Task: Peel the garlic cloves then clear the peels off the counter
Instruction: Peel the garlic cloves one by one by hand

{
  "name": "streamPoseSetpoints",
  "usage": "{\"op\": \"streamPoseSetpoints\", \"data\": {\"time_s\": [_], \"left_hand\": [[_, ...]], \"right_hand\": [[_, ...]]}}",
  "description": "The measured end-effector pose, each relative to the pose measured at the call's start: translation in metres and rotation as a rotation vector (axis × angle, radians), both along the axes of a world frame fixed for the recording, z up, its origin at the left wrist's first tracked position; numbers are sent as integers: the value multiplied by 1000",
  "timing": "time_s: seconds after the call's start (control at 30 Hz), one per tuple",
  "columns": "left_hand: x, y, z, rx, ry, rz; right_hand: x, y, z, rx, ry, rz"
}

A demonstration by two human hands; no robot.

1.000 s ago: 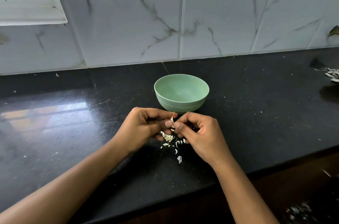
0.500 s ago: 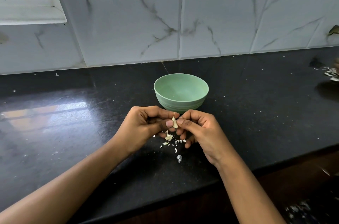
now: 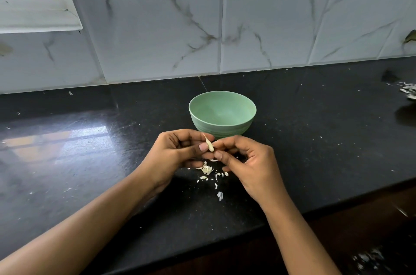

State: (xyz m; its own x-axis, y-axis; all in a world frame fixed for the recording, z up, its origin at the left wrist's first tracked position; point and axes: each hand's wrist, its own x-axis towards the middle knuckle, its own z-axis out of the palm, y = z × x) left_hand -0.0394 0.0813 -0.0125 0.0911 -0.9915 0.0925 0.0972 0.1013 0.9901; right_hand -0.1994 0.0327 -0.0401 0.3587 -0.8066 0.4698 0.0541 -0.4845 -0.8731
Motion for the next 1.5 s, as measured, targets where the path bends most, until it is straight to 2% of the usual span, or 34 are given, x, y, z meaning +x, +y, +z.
{"op": "streamPoseSetpoints", "data": {"time_s": [0.13,0.27,0.57,0.8,1.1,1.37,1.5], "left_hand": [[0,1,1,39,40,-26],[0,1,2,45,20,-40],[-3,5,3,12,-24,-50],[-1,3,1,54,9,-43],[-3,3,3,61,19,-43],[-3,3,5,58,27,-27],[-4,2,4,82,8,-20]], "right_hand": [[0,-1,-2,-252,48,-87],[-1,-2,0,-363,61,-114],[-1,-2,1,-419,42,-201],[-1,-3,0,-446,62,-159],[0,2,1,-503,79,-238],[5,9,0,-730,215,-415],[8,9,1,-739,339,-435]]}}
